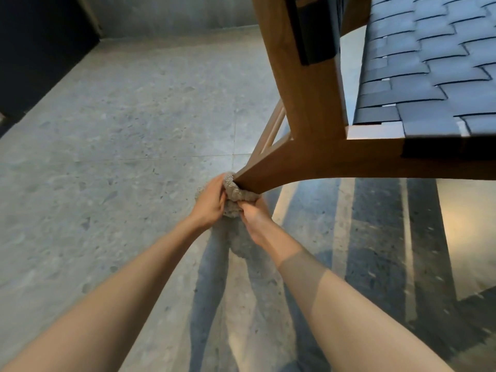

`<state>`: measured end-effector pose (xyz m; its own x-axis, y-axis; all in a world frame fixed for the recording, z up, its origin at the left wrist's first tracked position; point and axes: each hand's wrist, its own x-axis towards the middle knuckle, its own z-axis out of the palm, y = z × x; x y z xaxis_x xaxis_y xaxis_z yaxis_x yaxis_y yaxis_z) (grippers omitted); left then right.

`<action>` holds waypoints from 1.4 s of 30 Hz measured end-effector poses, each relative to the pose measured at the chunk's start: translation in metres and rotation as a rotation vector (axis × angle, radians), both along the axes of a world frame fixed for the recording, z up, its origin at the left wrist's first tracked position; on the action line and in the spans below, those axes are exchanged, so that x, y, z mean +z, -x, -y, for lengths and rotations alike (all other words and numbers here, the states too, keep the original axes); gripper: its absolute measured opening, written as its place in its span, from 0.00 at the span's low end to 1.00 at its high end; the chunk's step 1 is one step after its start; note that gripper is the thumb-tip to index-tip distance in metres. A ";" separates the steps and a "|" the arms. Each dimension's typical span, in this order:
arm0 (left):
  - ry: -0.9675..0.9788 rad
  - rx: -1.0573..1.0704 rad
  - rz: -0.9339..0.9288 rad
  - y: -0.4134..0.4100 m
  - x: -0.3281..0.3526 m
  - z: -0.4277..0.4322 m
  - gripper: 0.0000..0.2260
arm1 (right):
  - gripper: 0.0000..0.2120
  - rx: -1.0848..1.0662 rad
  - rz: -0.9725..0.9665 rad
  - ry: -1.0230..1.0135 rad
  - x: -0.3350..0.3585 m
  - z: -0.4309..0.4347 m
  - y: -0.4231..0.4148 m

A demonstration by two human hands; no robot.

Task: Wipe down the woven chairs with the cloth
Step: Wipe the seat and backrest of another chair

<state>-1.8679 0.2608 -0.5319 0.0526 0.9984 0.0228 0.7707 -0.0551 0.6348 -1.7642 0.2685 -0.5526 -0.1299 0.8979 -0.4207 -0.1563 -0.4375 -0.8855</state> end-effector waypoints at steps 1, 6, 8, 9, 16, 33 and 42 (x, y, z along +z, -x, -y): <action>0.035 -0.010 -0.009 0.001 0.000 -0.001 0.16 | 0.18 0.007 0.014 0.003 -0.002 -0.001 0.001; 0.043 0.091 0.037 0.002 0.000 0.001 0.19 | 0.16 -0.031 0.020 -0.051 0.003 0.006 -0.006; 0.007 0.149 0.067 -0.004 0.003 0.004 0.19 | 0.11 -0.066 0.029 -0.080 0.006 0.013 -0.014; -0.018 0.171 0.084 -0.008 0.006 0.005 0.19 | 0.09 -0.089 0.047 -0.084 0.009 0.016 -0.018; -0.251 0.215 0.243 -0.052 0.042 0.017 0.18 | 0.08 -0.365 0.121 -0.104 0.039 0.028 -0.039; -0.329 0.303 0.401 -0.128 0.060 0.059 0.07 | 0.03 -0.483 0.323 -0.209 0.069 0.075 -0.108; -0.036 0.319 0.367 -0.157 0.053 0.060 0.06 | 0.03 0.036 0.602 -0.111 0.057 0.062 -0.163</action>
